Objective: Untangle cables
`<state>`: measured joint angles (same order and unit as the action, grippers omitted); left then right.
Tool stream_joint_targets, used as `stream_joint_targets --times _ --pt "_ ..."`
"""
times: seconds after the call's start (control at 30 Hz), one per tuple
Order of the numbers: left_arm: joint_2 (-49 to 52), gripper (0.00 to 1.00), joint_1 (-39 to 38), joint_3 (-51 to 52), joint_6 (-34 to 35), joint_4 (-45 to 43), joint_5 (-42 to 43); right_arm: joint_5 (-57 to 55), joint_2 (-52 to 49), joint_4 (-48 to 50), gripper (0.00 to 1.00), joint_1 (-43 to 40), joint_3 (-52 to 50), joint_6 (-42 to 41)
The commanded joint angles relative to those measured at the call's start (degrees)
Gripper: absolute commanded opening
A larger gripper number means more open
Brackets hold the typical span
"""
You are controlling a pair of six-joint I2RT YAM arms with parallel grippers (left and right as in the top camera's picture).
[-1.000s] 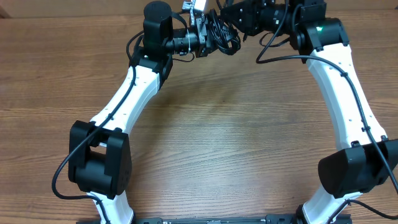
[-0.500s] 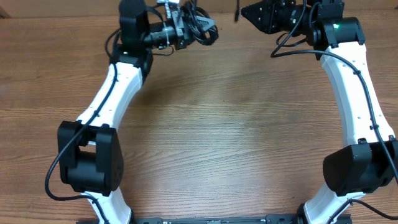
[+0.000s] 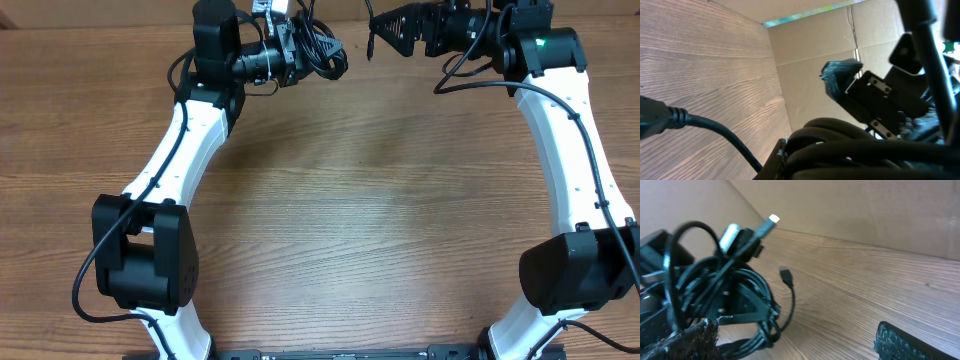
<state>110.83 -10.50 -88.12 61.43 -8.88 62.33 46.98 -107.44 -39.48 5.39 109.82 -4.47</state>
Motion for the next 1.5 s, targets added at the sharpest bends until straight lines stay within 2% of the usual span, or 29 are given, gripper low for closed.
stream_joint_targets --times 0.0,0.33,0.57,0.77,0.87,1.03,1.23,1.33,1.47 --pt "-0.59 0.04 -0.39 -0.48 -2.99 0.15 0.11 3.26 -0.07 0.85 1.0 0.0 0.5 0.04" --pt "-0.57 0.04 -0.26 -0.48 -4.31 0.79 -2.4 6.82 -0.04 5.68 1.0 0.0 0.52 -0.37" --pt "-0.57 0.04 -0.28 -0.48 -5.79 2.14 -4.09 7.52 -0.04 9.68 1.0 0.0 0.52 -3.32" --pt "-0.57 0.04 -0.28 -0.48 -7.48 5.27 -6.19 12.61 -0.04 15.47 1.0 0.0 0.52 -7.85" --pt "-0.57 0.04 -0.39 -0.48 -7.06 5.18 -6.14 13.77 -0.04 14.8 1.0 0.11 0.52 -7.98" --pt "-0.57 0.04 -0.57 -0.48 -4.57 3.78 -5.27 13.68 -0.04 11.67 0.88 0.57 0.5 -7.5" --pt "-0.57 0.04 -1.75 -0.48 -0.94 -3.06 -3.8 13.57 -0.07 10.91 0.82 1.6 0.5 -7.5" --pt "-0.59 0.04 -2.78 -0.48 -1.01 -3.67 -4.26 13.51 -0.07 10.88 0.7 2.16 0.5 -7.48" --pt "-0.57 0.04 -3.56 -0.48 -1.03 -3.61 -4.26 13.49 -0.04 10.88 0.45 2.34 0.5 -7.48"
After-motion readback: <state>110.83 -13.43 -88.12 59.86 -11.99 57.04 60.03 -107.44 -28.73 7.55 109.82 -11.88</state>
